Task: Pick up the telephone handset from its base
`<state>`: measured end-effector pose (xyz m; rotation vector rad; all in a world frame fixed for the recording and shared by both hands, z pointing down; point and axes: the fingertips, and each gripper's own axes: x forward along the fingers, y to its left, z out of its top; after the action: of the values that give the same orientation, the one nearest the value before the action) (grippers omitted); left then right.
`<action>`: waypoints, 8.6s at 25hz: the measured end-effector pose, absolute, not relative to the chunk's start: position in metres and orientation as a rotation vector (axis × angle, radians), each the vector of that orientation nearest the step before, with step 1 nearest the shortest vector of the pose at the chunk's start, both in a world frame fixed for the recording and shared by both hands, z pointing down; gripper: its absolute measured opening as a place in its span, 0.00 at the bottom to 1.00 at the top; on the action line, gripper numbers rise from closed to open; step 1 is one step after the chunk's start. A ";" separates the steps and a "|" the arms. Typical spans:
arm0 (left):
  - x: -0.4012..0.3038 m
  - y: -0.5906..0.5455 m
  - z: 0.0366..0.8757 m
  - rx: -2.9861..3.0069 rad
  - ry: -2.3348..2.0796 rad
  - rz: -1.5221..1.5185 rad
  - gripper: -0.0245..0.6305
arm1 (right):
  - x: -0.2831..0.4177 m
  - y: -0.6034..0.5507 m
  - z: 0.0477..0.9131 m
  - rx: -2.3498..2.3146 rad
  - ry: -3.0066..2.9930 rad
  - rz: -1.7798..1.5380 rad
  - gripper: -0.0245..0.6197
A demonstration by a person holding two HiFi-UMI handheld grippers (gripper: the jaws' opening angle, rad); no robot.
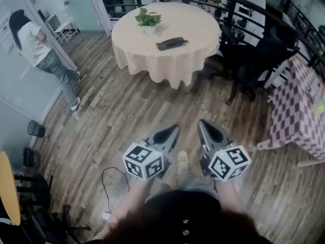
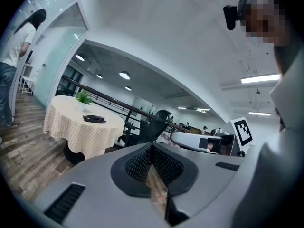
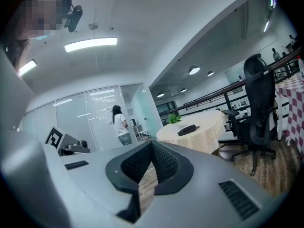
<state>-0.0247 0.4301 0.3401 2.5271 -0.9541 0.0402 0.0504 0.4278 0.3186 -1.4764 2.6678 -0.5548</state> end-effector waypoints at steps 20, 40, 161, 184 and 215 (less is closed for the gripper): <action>0.023 0.223 0.355 2.442 -1.003 0.075 0.04 | 0.093 0.217 0.332 -1.373 2.704 -0.664 0.05; 0.001 -0.018 0.372 2.457 -0.916 0.161 0.04 | 0.071 -0.013 0.348 -1.486 2.658 -0.716 0.05; 0.026 -0.210 0.524 2.675 -0.432 1.457 0.42 | 0.108 -0.172 0.454 -1.548 2.512 -1.223 0.05; 0.021 -0.236 0.408 2.738 -0.726 0.647 0.42 | 0.098 -0.205 0.393 -1.433 2.631 -1.041 0.05; -0.039 -0.219 0.341 2.597 -0.893 0.012 0.42 | 0.056 -0.226 0.339 -1.309 2.763 -0.812 0.05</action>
<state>-0.0393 -0.2188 0.3406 2.5966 -0.8933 0.0121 0.0564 -0.2255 0.3385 -1.3086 2.7633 -0.8117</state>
